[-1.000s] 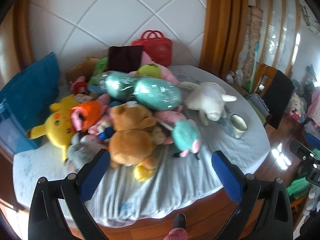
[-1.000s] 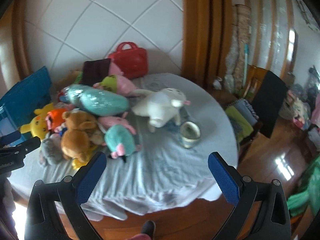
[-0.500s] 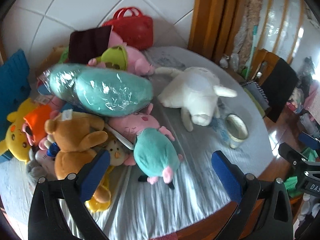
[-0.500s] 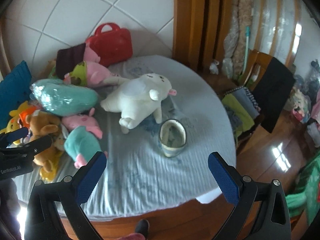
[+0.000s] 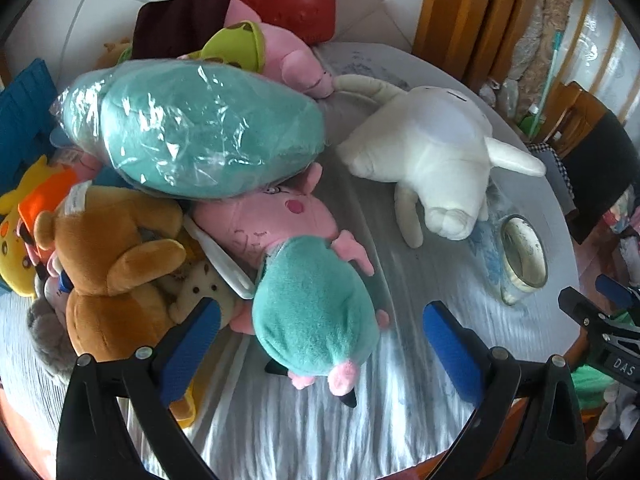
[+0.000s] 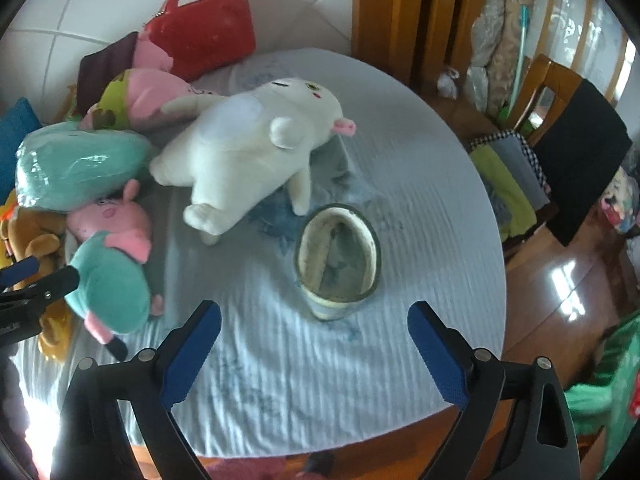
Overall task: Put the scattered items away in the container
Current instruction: 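Grasp the pink-and-teal pig plush with the left tool while the right tool grasps the cup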
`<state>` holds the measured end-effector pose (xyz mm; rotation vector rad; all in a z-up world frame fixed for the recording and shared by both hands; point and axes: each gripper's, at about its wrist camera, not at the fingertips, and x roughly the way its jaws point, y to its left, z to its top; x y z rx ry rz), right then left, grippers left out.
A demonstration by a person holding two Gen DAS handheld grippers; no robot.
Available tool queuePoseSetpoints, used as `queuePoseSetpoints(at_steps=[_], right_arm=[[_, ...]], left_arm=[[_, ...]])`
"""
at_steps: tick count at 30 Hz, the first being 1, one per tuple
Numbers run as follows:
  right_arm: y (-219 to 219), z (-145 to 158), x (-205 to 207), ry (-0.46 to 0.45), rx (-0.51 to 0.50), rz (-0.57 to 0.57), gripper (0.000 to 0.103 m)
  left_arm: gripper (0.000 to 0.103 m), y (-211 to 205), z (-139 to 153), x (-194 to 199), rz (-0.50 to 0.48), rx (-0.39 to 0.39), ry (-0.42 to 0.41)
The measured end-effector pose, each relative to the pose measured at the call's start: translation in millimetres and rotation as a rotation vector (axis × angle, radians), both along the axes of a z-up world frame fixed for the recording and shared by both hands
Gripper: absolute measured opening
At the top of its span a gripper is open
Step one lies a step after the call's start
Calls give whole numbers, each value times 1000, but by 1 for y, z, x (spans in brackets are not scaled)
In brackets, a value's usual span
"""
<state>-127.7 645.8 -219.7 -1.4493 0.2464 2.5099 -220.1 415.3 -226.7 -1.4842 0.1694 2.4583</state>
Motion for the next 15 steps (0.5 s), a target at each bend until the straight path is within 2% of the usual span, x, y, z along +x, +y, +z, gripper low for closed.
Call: queuePoseSetpoints(at_steps=[4, 13, 15], right_arm=[[12, -14, -17, -28, -2, 31, 102], [42, -70, -64, -132, 28, 75, 102], [44, -78, -69, -137, -3, 98, 103]], left_arm=[[103, 2, -12, -4, 55, -26, -30], [103, 9, -32, -16, 162, -48, -68], [103, 11, -37, -22, 182, -47, -83]])
